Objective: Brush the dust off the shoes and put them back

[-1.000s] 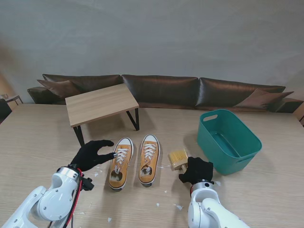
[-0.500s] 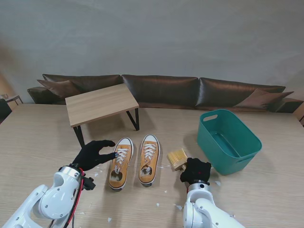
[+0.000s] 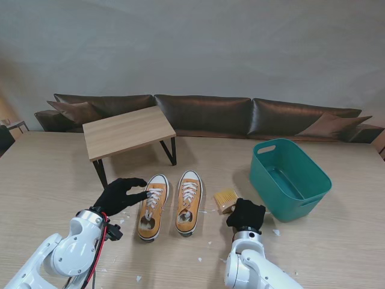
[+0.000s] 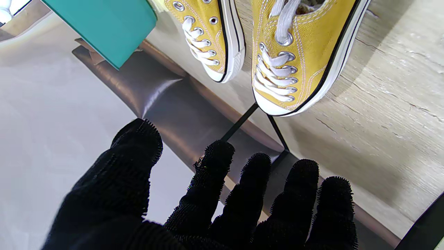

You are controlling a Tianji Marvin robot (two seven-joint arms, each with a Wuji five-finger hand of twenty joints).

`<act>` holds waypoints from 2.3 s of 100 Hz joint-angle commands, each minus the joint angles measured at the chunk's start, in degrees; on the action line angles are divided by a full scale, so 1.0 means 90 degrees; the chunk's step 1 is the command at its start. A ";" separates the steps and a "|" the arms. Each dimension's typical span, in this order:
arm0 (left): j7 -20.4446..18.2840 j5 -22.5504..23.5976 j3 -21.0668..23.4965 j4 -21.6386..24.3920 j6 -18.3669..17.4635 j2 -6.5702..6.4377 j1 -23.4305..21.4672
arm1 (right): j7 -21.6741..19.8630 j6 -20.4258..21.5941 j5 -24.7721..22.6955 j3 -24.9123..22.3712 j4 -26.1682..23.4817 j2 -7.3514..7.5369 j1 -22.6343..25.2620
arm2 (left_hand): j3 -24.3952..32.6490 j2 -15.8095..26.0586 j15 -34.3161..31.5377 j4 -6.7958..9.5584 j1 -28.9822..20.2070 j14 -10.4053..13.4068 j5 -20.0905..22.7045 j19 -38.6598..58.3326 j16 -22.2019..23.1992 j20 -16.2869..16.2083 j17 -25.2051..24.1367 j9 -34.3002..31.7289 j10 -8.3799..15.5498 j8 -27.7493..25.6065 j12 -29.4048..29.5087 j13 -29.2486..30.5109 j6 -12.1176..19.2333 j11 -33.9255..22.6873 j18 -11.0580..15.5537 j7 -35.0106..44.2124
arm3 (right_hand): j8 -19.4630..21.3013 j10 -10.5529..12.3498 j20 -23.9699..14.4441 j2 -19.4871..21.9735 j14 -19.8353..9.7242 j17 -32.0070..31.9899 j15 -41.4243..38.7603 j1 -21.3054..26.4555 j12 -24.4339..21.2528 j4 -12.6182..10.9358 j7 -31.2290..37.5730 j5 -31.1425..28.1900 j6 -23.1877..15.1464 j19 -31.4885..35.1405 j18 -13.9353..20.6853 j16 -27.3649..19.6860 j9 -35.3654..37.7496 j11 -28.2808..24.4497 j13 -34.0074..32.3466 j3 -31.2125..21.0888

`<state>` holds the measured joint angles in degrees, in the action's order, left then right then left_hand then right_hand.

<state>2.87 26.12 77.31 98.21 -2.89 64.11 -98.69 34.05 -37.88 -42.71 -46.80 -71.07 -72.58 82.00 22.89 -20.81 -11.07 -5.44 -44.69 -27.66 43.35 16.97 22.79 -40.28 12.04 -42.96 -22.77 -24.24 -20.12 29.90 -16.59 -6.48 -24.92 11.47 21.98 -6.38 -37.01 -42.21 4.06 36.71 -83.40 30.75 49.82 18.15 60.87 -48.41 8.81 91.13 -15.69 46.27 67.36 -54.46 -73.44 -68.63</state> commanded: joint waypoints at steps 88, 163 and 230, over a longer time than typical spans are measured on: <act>-0.0092 -0.0091 0.0061 0.0145 0.0129 0.0051 -0.0109 | -0.0836 -0.0026 0.0141 -0.0059 -0.0452 0.0126 0.0111 | -0.0686 0.0635 -0.0180 0.0298 -0.0288 -0.0241 0.0153 -0.0202 0.0249 -0.0195 -0.0140 -0.0150 -0.0189 -0.0084 -0.0122 0.0043 -0.0142 -0.0031 -0.0181 0.0032 | 0.1824 0.0165 -0.0403 0.1584 -0.0956 0.3288 -0.1679 -0.0667 0.0385 -0.0181 0.0532 -0.1270 0.1067 0.1495 0.0005 0.1081 0.1342 -0.0701 -0.0219 -0.0785; -0.0146 -0.0139 0.0023 0.0138 0.0280 0.0050 -0.0069 | -0.0930 0.0151 0.1637 -0.1221 -0.2238 -0.0059 0.0935 | -0.0913 0.0704 -0.0127 0.0330 -0.0374 -0.0206 0.0104 -0.0229 0.0280 -0.0231 -0.0210 -0.0089 -0.0193 -0.0075 -0.0111 -0.0024 -0.0111 -0.0017 -0.0146 -0.0001 | 0.2292 -0.0341 -0.0617 0.0927 -0.0899 0.3369 -0.1967 -0.0281 0.0431 -0.0109 0.0186 -0.1793 0.1498 0.1992 0.0281 0.1249 0.1712 -0.0730 -0.0214 -0.1190; -0.0149 -0.0094 0.0042 0.0126 0.0249 0.0044 -0.0082 | -0.1401 0.0651 0.1390 -0.0932 -0.2872 0.0133 0.0737 | -0.1014 0.0721 -0.0044 0.0344 -0.0419 -0.0158 0.0051 -0.0247 0.0267 -0.0253 -0.0255 -0.0022 -0.0187 -0.0062 -0.0096 -0.0128 -0.0112 0.0000 -0.0116 -0.0028 | 0.2289 -0.0415 -0.0547 0.0979 -0.0693 0.3310 -0.1834 -0.0239 0.0434 -0.0103 0.0065 -0.1735 0.1399 0.1683 0.0012 0.1149 0.1671 -0.0552 -0.0207 -0.1070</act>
<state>2.52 25.27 77.57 99.24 -0.57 64.27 -99.19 22.63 -32.85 -29.75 -55.75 -95.88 -71.14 89.50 15.59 -16.64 -11.90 -4.40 -46.50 -28.34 44.35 16.25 24.71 -41.71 10.63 -43.74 -24.05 -24.69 -21.27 30.01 -17.43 -6.73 -25.55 11.71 40.12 -7.04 -41.23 -34.67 6.57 36.66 -97.29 24.37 53.75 18.67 57.94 -57.57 11.84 102.02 -14.52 56.94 76.84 -59.94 -76.50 -72.95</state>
